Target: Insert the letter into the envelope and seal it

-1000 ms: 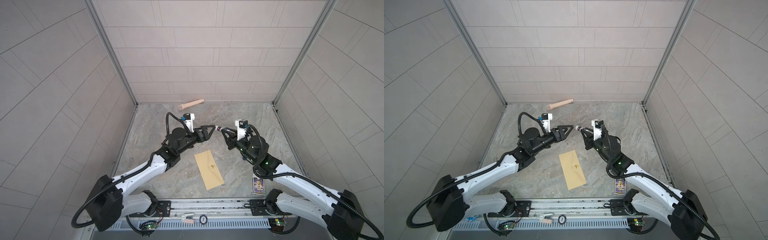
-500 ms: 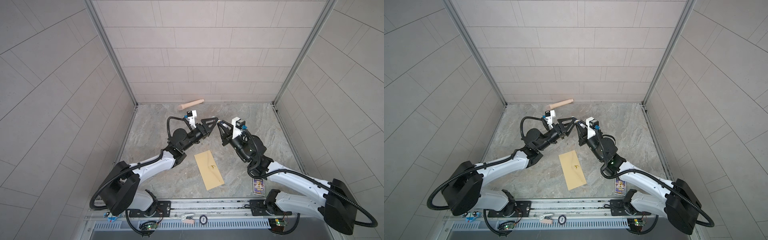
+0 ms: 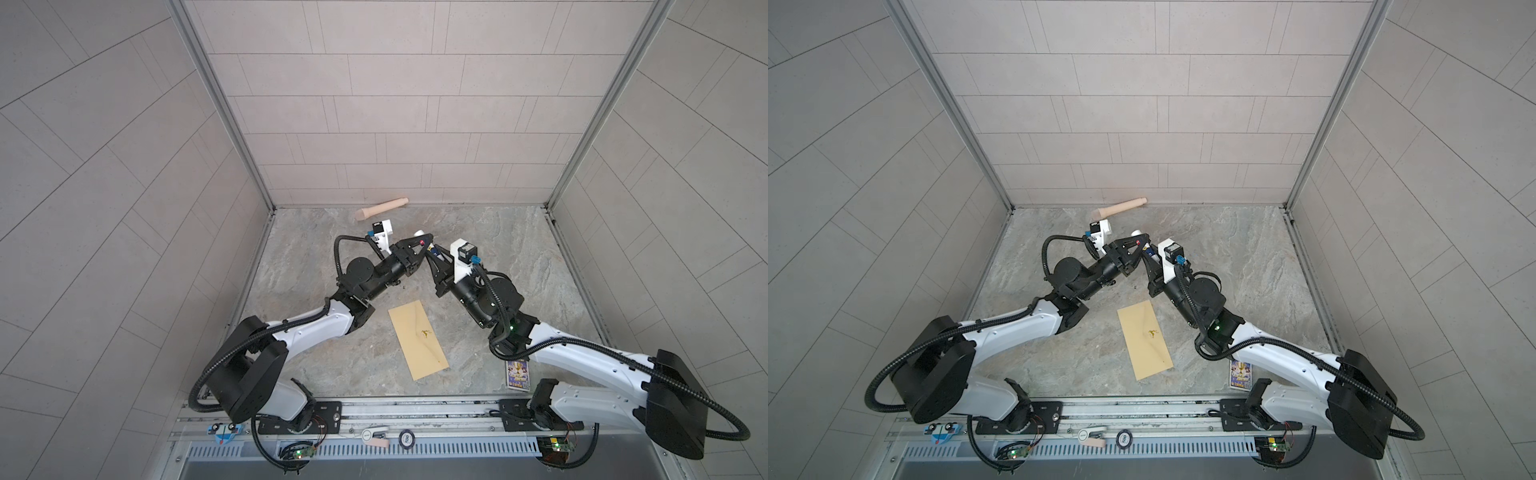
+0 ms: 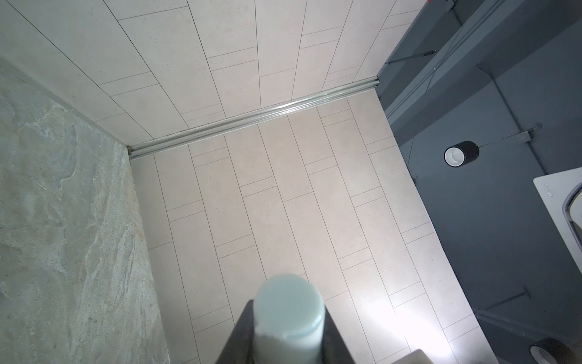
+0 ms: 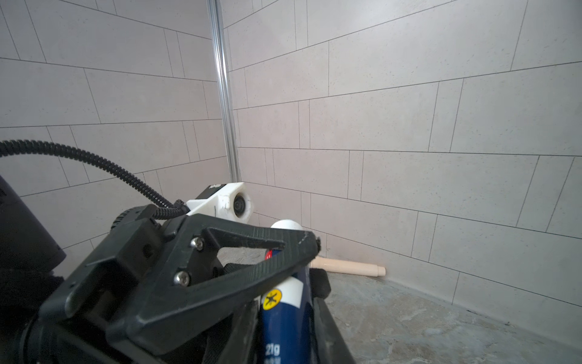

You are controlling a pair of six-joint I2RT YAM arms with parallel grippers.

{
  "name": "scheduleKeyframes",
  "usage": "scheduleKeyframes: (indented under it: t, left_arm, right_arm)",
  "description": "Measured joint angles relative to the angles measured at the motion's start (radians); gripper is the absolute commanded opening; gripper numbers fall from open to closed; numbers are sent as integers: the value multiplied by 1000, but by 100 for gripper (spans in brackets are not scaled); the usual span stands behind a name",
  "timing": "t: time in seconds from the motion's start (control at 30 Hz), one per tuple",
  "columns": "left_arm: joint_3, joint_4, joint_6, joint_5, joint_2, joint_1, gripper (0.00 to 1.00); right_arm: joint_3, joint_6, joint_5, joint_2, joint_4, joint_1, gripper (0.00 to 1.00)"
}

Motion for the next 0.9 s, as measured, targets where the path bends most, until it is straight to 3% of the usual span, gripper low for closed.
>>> scheduleKeyframes:
  t: [0.07, 0.1, 0.13, 0.17, 0.27, 0.37, 0.53, 0.63, 0.77, 0.9]
  left_arm:
    - [0, -10, 4, 0, 0, 2, 1]
    - [0, -16, 4, 3, 0, 5, 0]
    - [0, -21, 5, 7, 0, 10, 0]
    - [0, -28, 11, 16, 0, 19, 0]
    - [0, -33, 39, 48, -17, 60, 0]
    - [0, -58, 95, 105, -38, 103, 0]
    - [16, -133, 156, 235, -34, 140, 0]
    - [18, -152, 177, 290, -35, 145, 0]
    - [18, -165, 193, 328, -46, 145, 0]
    - [17, -152, 192, 339, -62, 145, 0]
  right_arm:
    - [4, 1, 0, 2, -18, 2, 1]
    - [13, 5, 0, 2, -39, 3, 16]
    - [31, 20, 0, 2, -79, 3, 40]
    - [65, 52, -2, 0, -153, 1, 53]
    - [215, 168, -97, 0, -459, -38, 67]
    - [277, 307, -243, -47, -590, -74, 75]
    - [236, 565, -589, -131, -584, -198, 76]
    - [185, 707, -731, -118, -515, -274, 76]
    - [126, 808, -838, -91, -475, -304, 76]
    - [106, 864, -895, -61, -401, -317, 67]
